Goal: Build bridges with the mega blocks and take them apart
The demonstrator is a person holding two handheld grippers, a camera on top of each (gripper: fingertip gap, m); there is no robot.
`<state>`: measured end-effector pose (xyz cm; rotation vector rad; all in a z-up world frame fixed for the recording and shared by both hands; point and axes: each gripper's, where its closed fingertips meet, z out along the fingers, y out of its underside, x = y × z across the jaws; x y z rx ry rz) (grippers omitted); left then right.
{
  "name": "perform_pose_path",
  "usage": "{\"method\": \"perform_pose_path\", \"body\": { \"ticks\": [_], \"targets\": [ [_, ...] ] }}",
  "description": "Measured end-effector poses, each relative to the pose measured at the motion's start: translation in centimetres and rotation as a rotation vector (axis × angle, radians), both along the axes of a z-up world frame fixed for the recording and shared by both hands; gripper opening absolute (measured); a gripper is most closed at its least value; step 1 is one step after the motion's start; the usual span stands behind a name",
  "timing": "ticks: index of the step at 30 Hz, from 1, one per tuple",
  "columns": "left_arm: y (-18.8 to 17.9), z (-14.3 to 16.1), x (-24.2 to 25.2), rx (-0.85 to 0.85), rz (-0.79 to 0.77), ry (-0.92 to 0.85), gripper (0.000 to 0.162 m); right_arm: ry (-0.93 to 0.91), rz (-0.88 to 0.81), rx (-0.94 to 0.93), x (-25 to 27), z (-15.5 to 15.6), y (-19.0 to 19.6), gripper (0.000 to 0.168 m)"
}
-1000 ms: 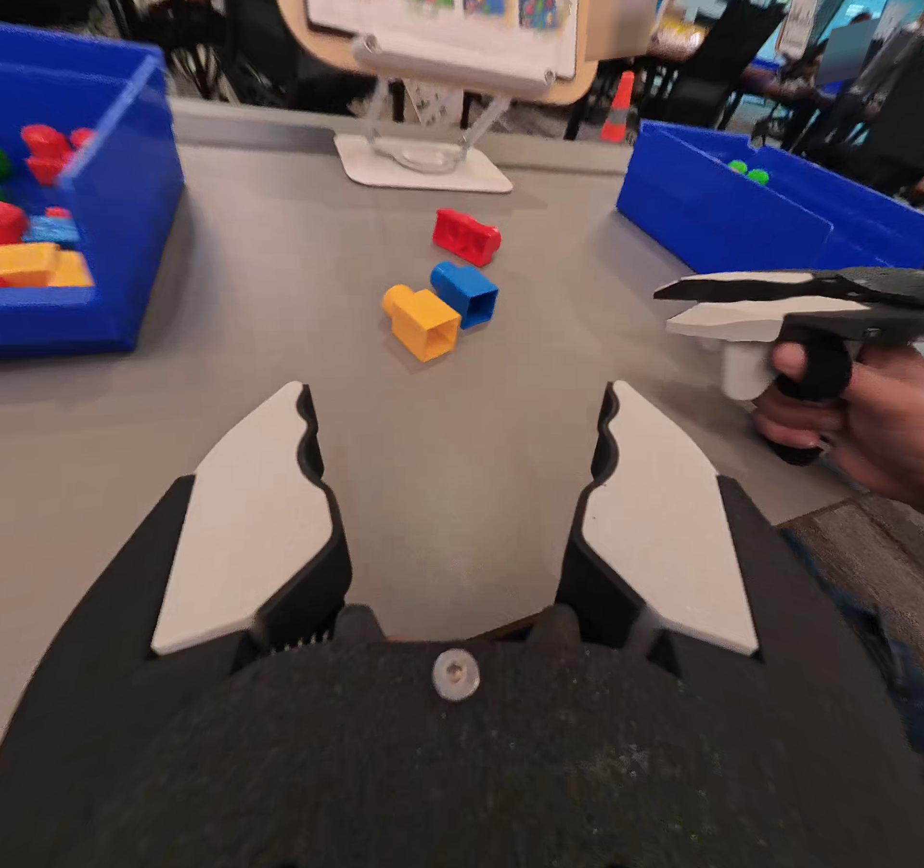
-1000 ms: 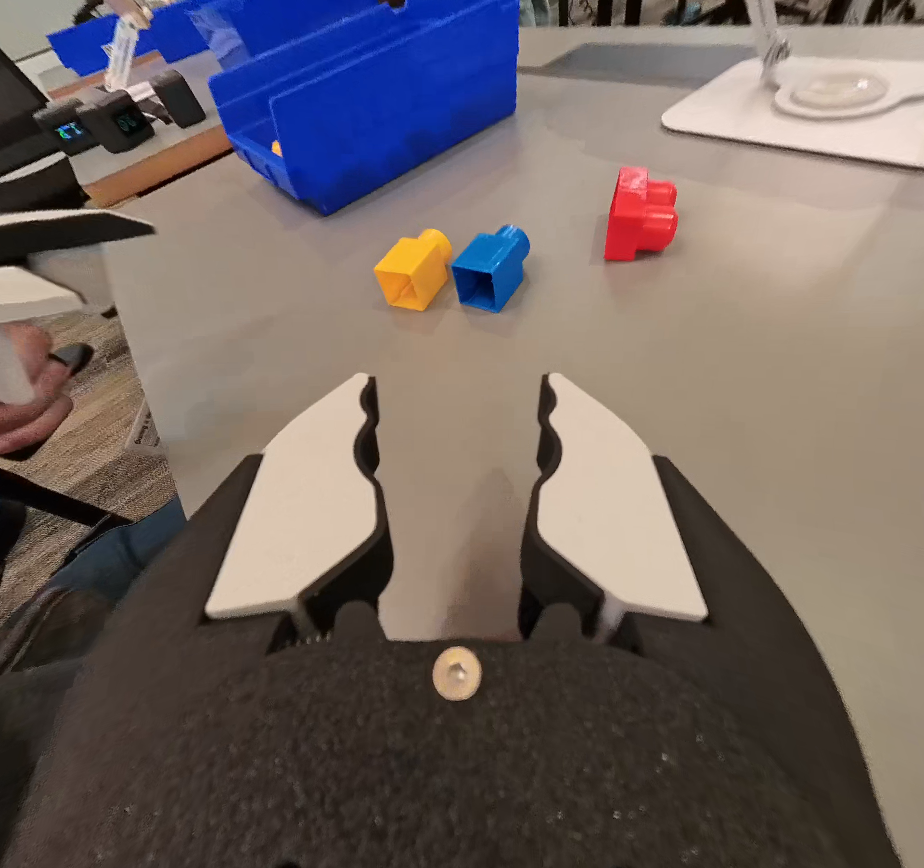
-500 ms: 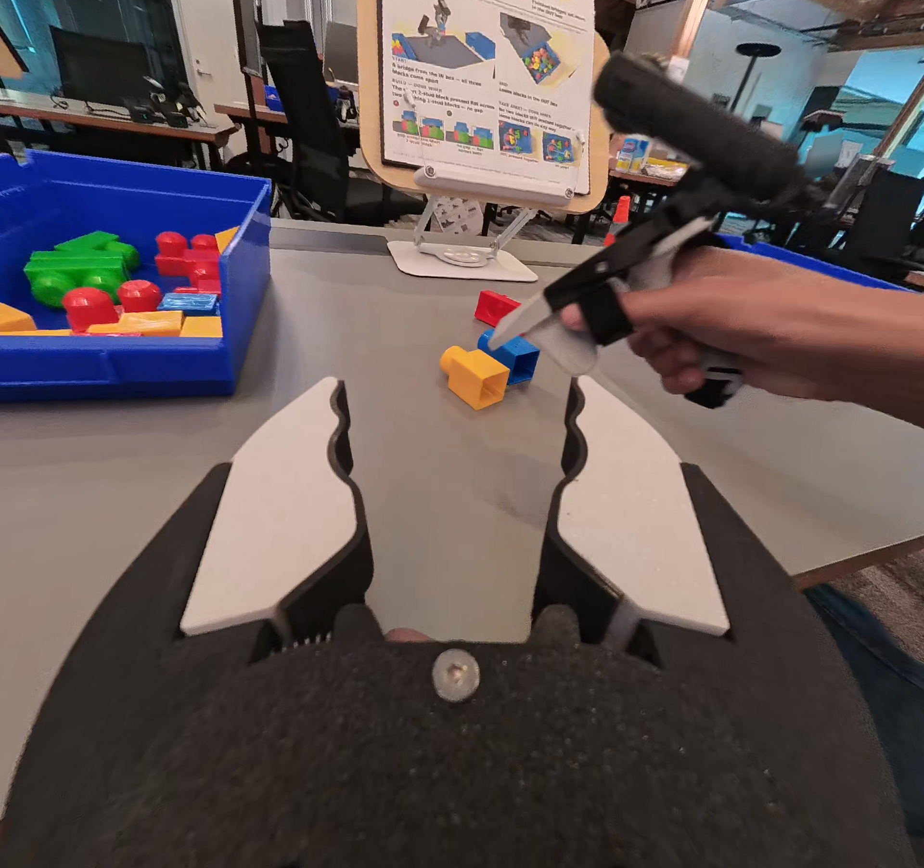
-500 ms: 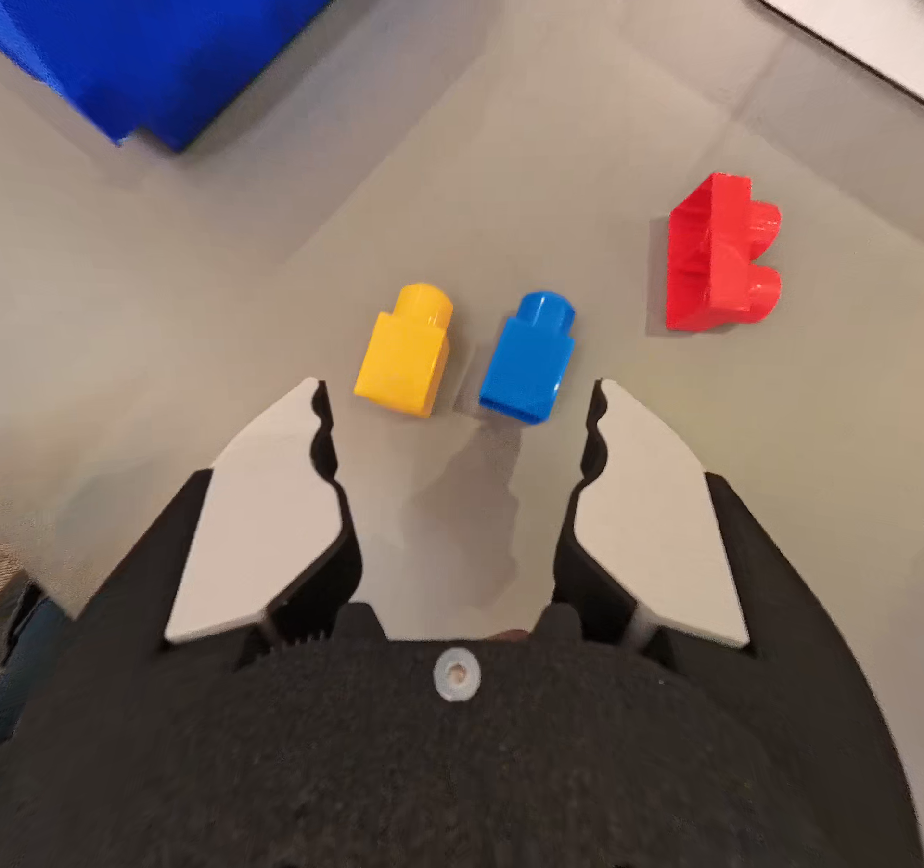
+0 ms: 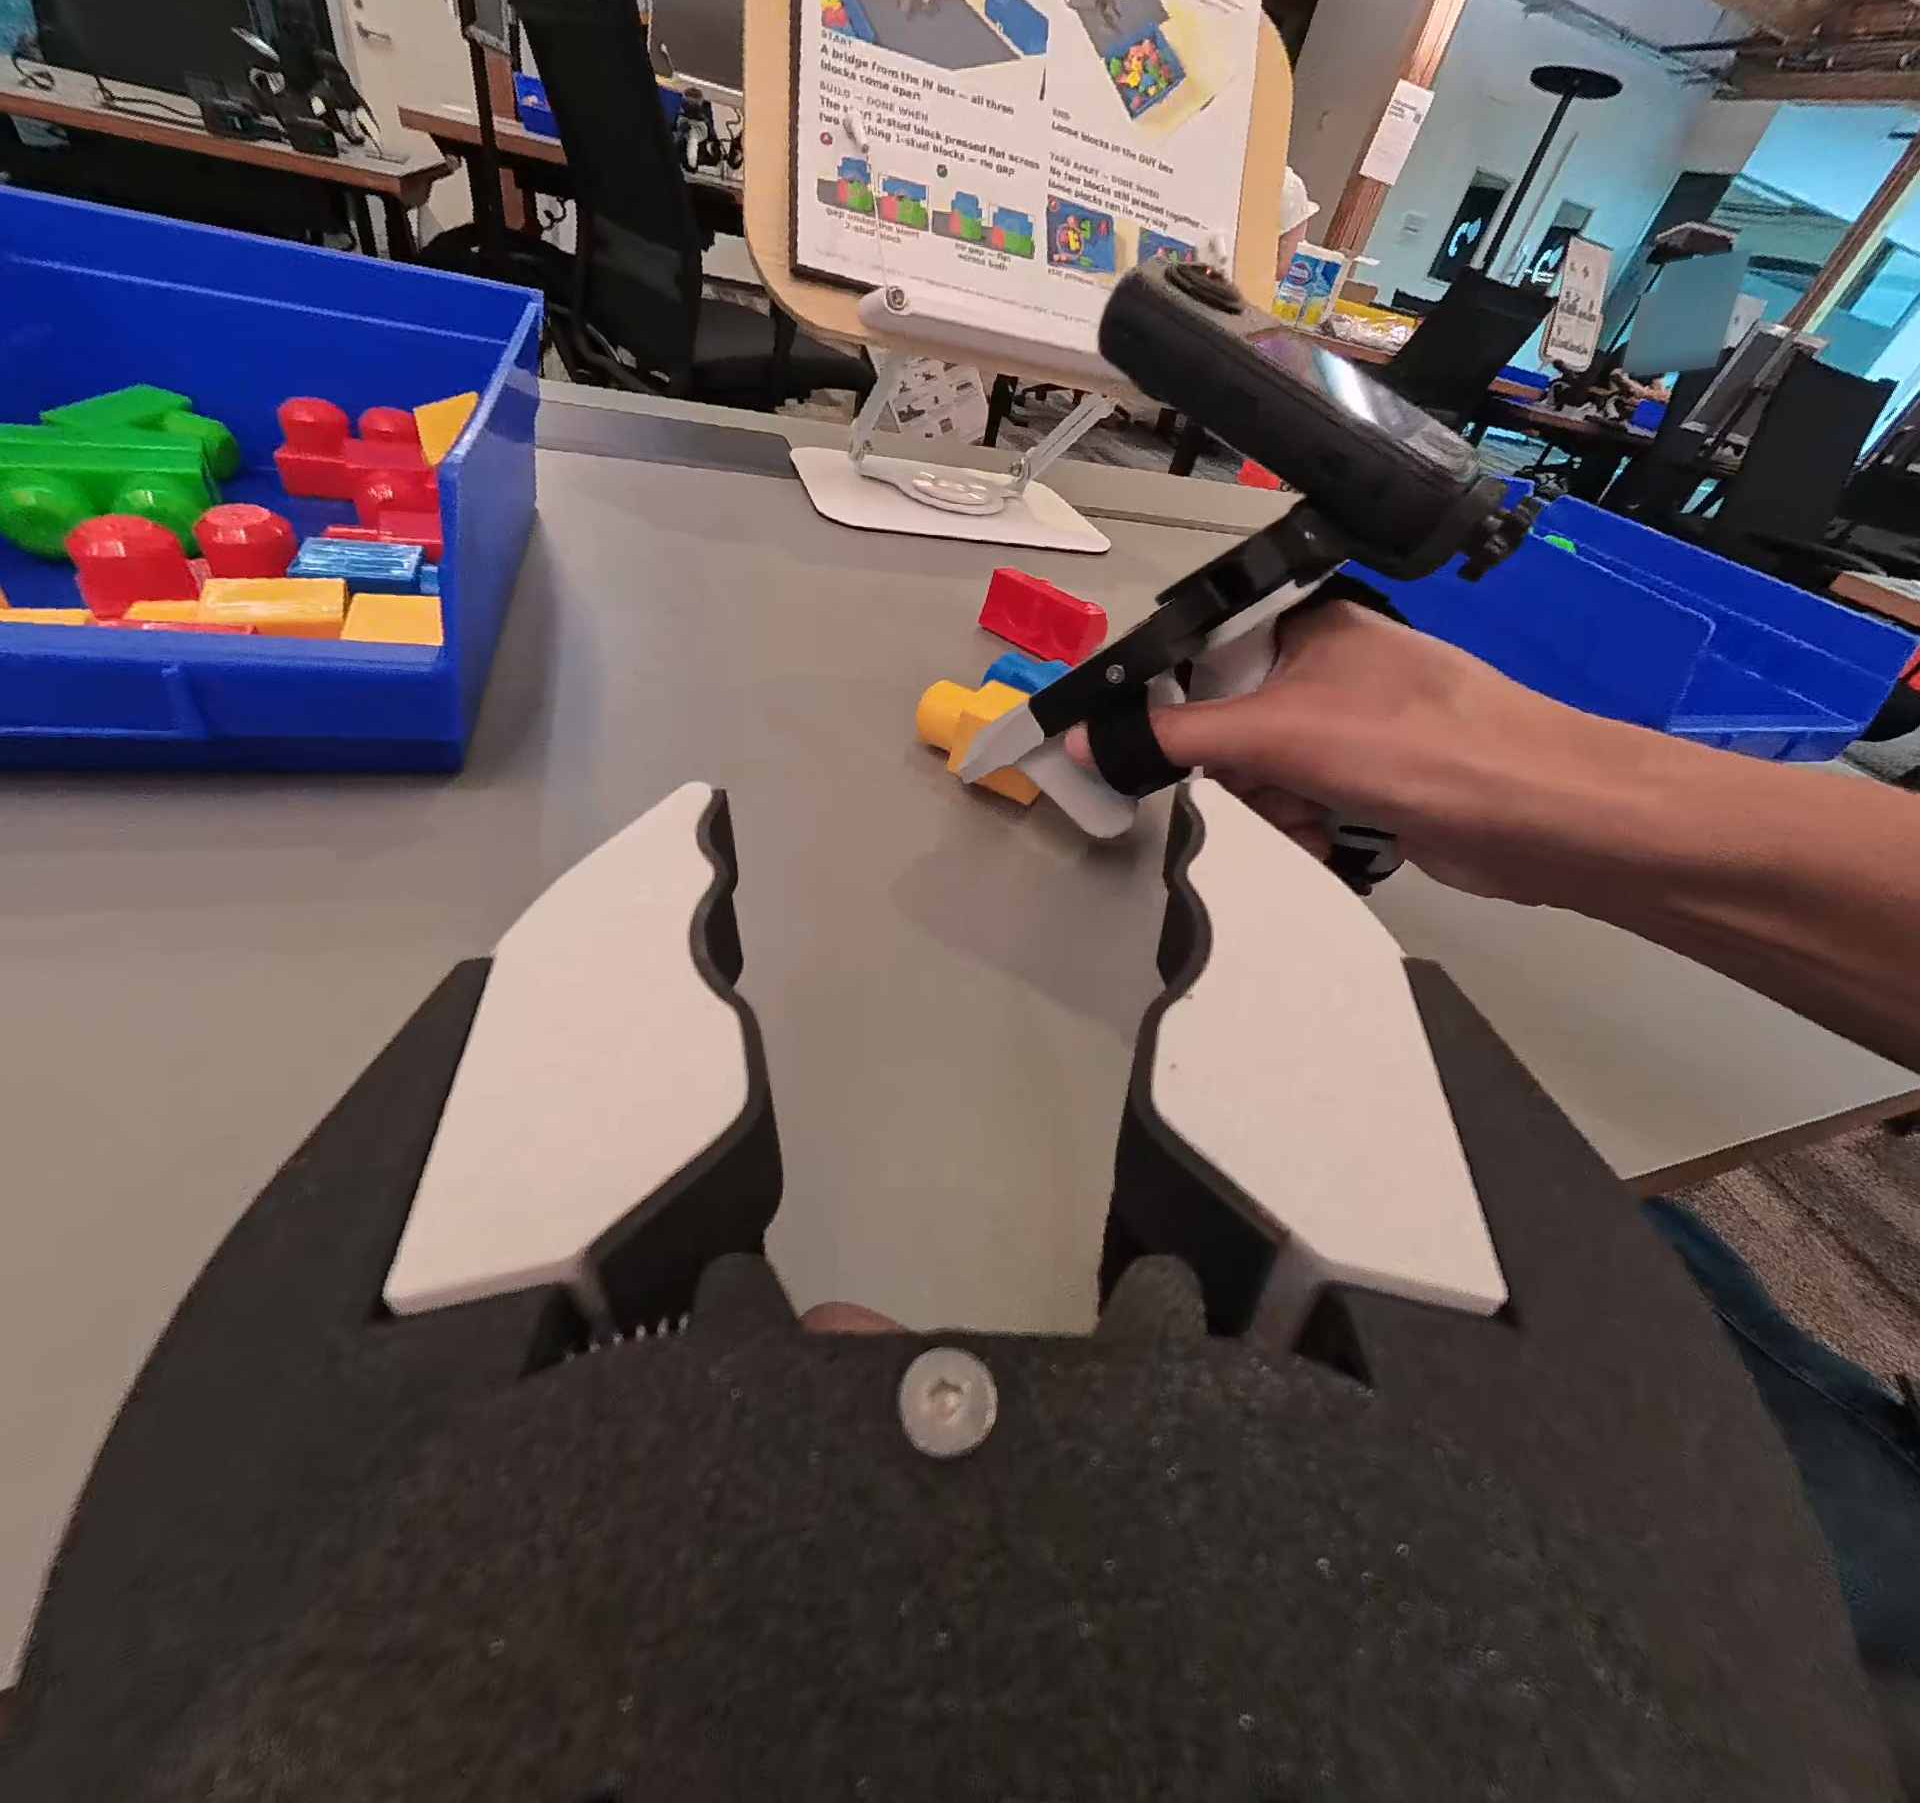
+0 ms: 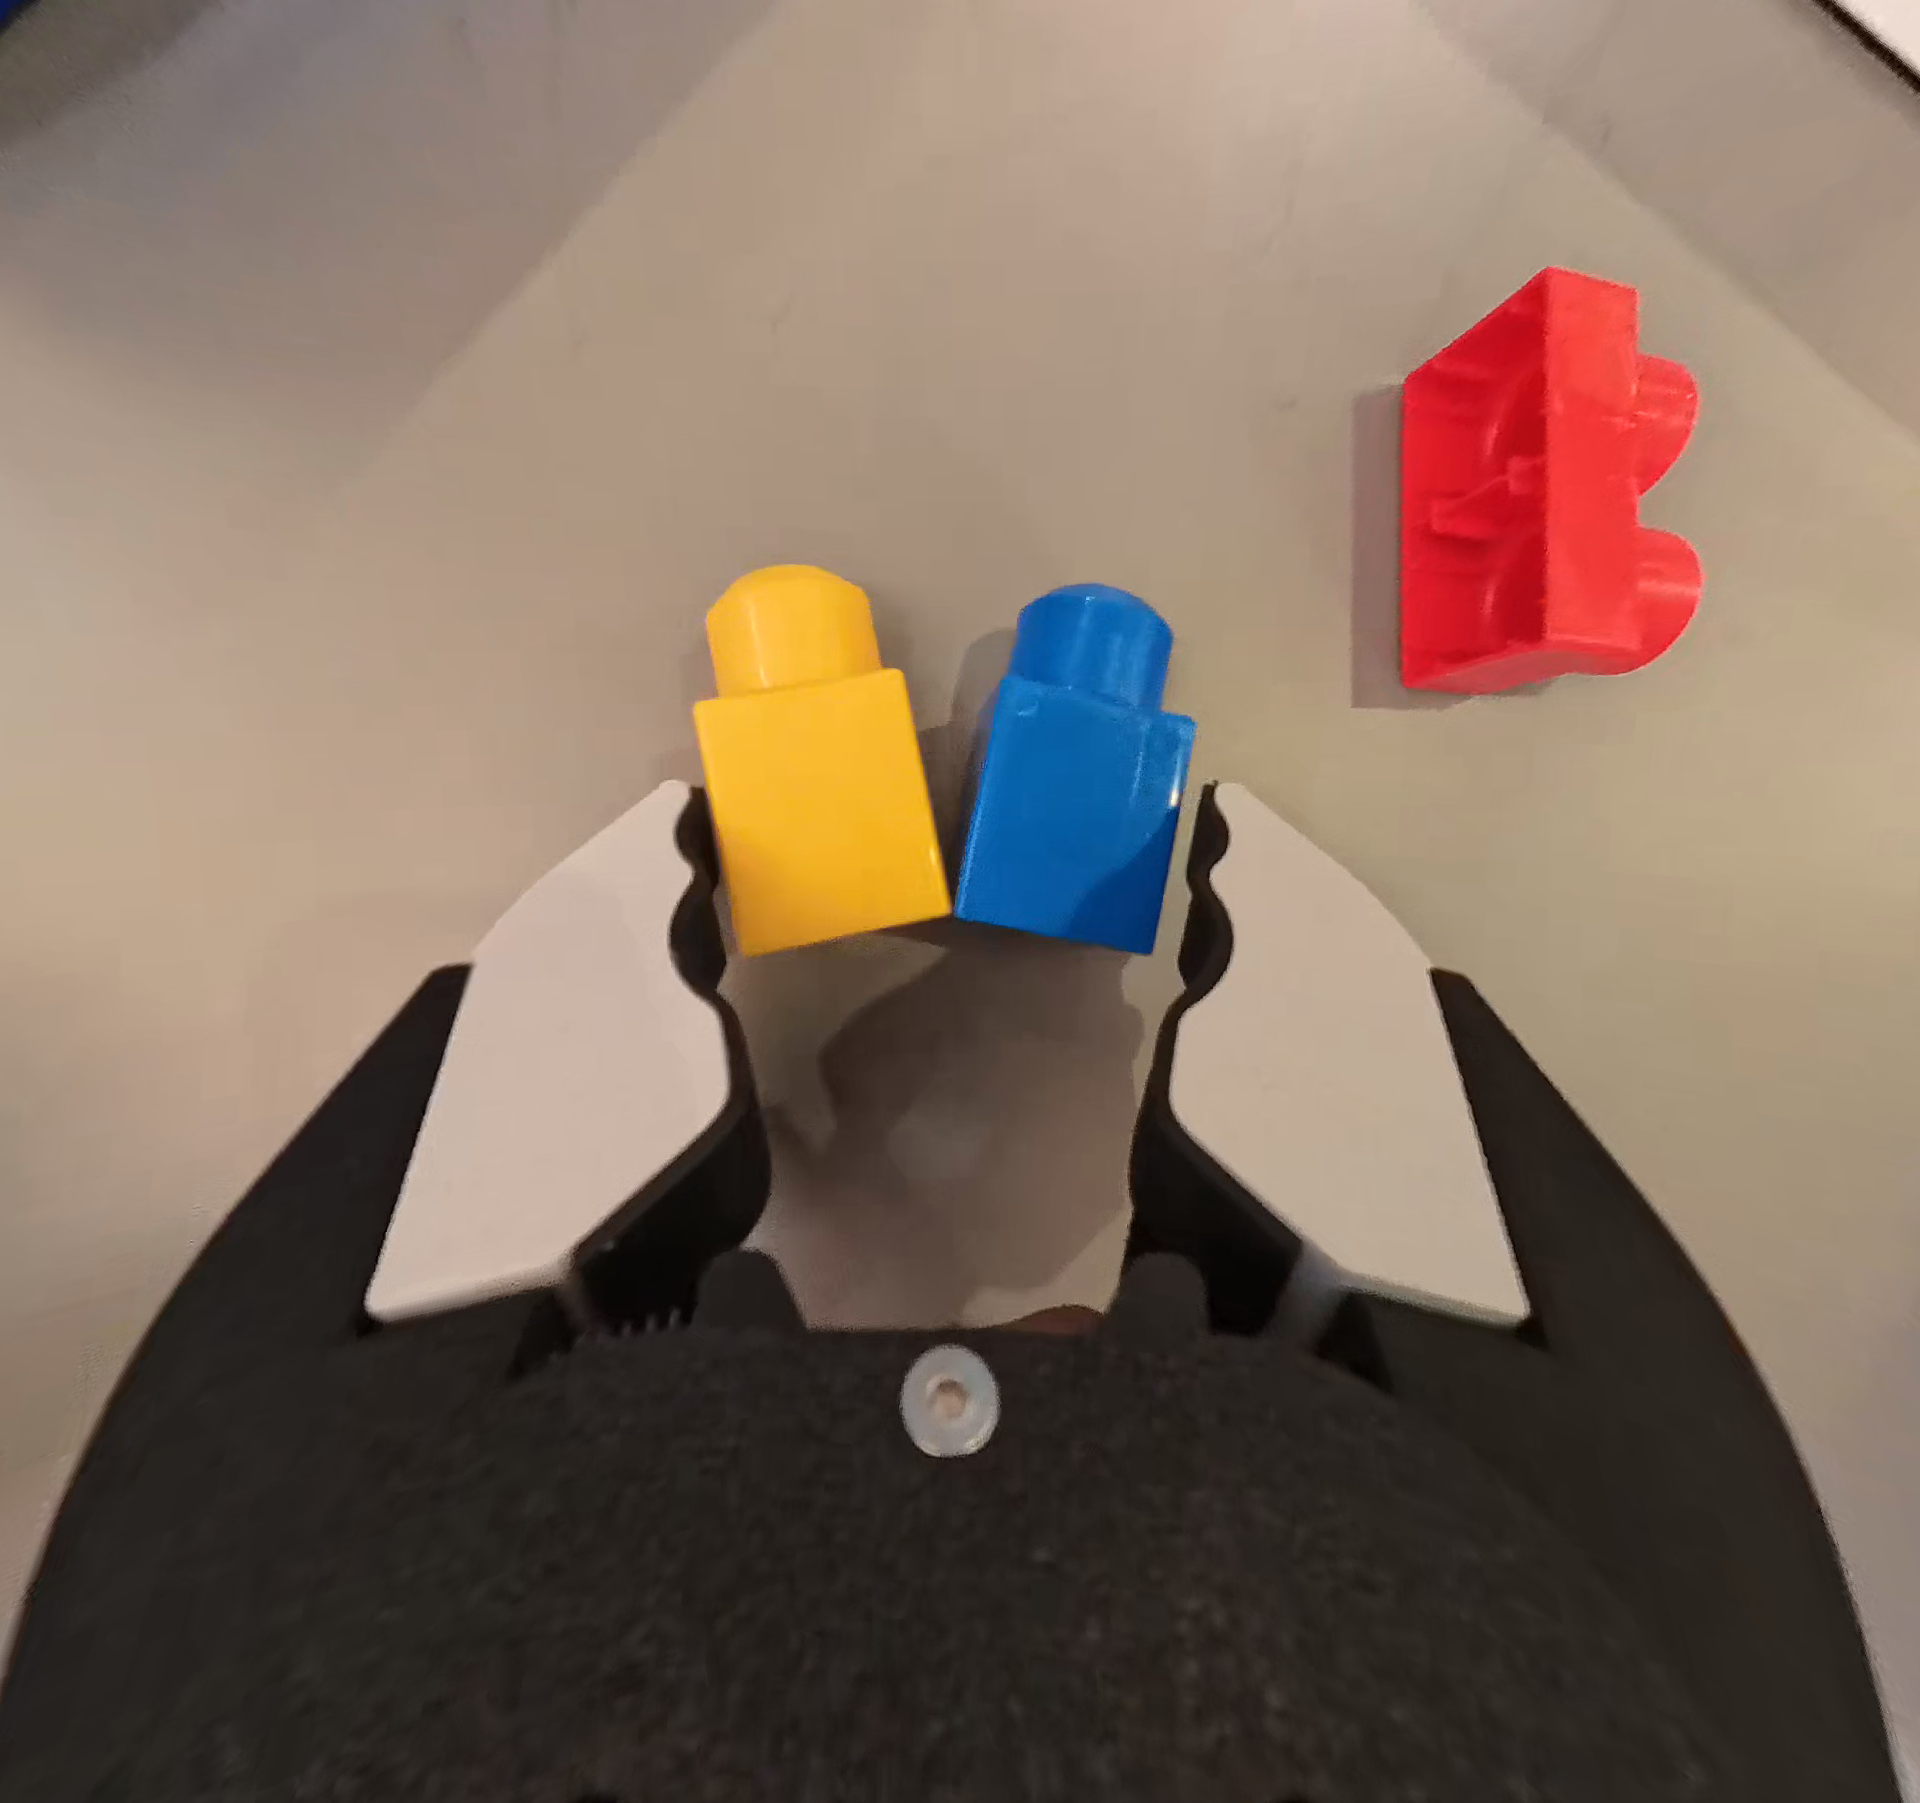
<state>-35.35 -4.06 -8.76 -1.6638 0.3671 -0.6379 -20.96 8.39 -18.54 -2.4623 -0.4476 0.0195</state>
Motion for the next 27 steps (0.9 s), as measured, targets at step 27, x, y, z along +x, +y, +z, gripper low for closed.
{"method": "perform_pose_path", "body": {
  "ticks": [27],
  "targets": [
    [-0.1,-1.3,1.1,-0.085,-0.064,-0.017,0.077,0.030,0.193,0.118,0.6,3.0,0.4,0.077]
  ]
}}
